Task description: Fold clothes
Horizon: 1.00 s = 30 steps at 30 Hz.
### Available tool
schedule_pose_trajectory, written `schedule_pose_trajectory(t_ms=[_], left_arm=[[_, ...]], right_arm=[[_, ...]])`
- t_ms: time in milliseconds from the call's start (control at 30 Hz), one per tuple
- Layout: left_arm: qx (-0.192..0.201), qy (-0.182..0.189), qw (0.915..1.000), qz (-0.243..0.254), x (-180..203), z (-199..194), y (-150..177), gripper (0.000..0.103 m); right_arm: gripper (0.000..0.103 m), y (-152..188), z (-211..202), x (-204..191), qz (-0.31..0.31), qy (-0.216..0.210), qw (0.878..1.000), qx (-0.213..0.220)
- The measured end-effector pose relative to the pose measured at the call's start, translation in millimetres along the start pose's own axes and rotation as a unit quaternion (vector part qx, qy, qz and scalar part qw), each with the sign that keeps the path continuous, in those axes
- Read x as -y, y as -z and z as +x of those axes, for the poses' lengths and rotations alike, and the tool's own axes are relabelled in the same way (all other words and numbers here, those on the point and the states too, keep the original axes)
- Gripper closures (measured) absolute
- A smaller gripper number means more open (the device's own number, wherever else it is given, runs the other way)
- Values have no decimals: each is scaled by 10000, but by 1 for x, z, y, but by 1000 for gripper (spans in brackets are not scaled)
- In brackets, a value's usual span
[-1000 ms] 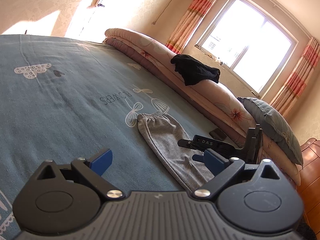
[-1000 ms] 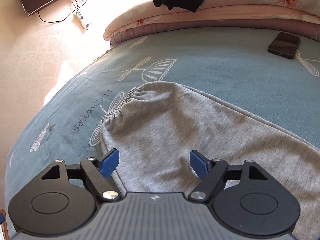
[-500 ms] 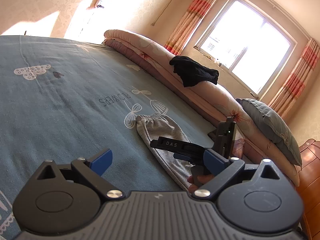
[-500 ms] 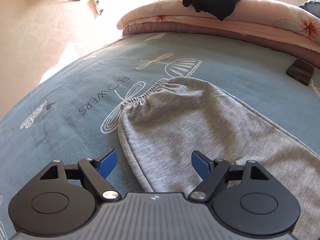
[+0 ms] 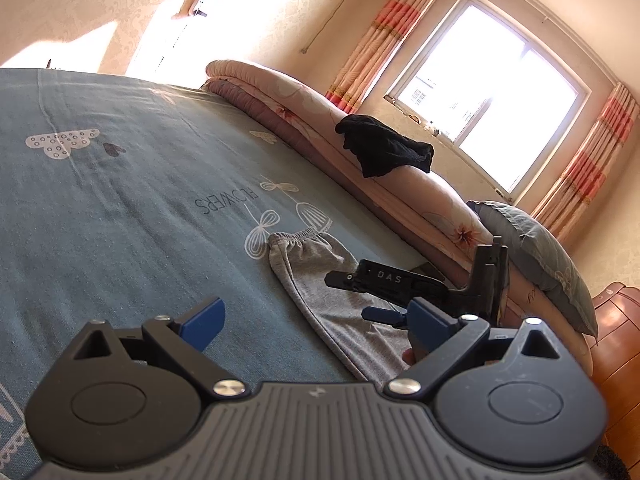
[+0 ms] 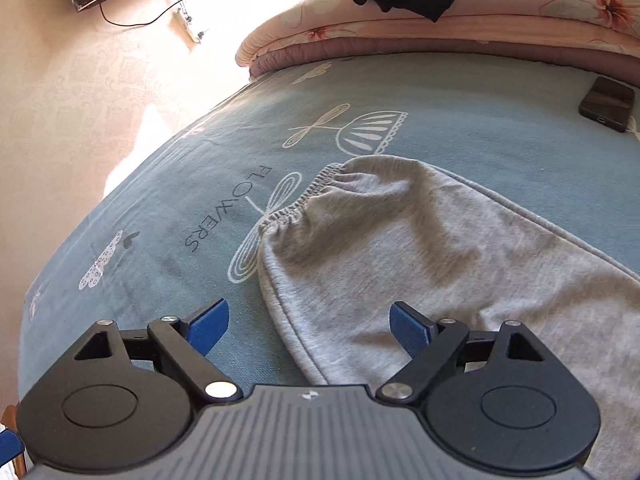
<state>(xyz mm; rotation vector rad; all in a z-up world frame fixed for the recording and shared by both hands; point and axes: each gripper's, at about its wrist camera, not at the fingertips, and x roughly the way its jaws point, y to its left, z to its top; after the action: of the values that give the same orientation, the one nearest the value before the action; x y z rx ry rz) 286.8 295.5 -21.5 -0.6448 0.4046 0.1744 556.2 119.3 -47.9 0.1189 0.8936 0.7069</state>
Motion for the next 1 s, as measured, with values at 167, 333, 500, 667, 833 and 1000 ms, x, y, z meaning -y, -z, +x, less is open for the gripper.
schedule_pose_trajectory(t_ms=[167, 333, 500, 667, 833, 1000], left_arm=[[0, 8, 10000, 48, 3, 0, 1, 6], [-19, -34, 9999, 127, 7, 3, 3, 6], [-77, -46, 9998, 153, 8, 6, 4, 6], [-141, -36, 9995, 276, 14, 7, 6, 6], [-198, 25, 9982, 560, 31, 4, 12, 6], [-208, 113, 9956, 905, 54, 2, 21, 6]], right_arm=[[12, 5, -20, 51, 230, 598, 9979, -39], [12, 14, -6, 84, 150, 1084, 9940, 23], [12, 6, -13, 84, 290, 1359, 9903, 75], [12, 15, -62, 65, -160, 1482, 9888, -99], [11, 34, -154, 75, -282, 1970, 9797, -259], [13, 78, -207, 98, 168, 2131, 9764, -309]])
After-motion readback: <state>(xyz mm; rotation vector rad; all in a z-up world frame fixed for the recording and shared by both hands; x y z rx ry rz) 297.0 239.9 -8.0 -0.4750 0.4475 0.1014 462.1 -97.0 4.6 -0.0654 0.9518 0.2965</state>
